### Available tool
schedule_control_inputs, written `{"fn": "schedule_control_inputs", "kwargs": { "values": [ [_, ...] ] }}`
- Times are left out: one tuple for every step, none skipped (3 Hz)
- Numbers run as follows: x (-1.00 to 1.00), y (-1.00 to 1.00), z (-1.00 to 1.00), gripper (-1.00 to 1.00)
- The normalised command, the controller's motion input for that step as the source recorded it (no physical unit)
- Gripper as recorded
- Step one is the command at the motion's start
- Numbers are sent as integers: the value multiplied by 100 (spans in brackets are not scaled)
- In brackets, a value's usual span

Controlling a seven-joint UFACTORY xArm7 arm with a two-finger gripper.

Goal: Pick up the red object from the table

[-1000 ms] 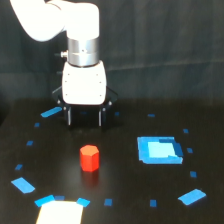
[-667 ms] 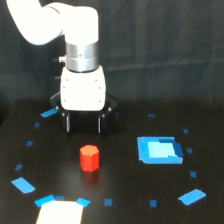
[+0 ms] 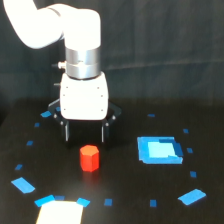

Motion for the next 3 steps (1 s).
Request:
{"fn": "schedule_control_inputs", "kwargs": {
  "values": [
    [40,-98,-6,68],
    [-17,-55,-68,-84],
    [-24,-8,-44,-100]
  ]
}}
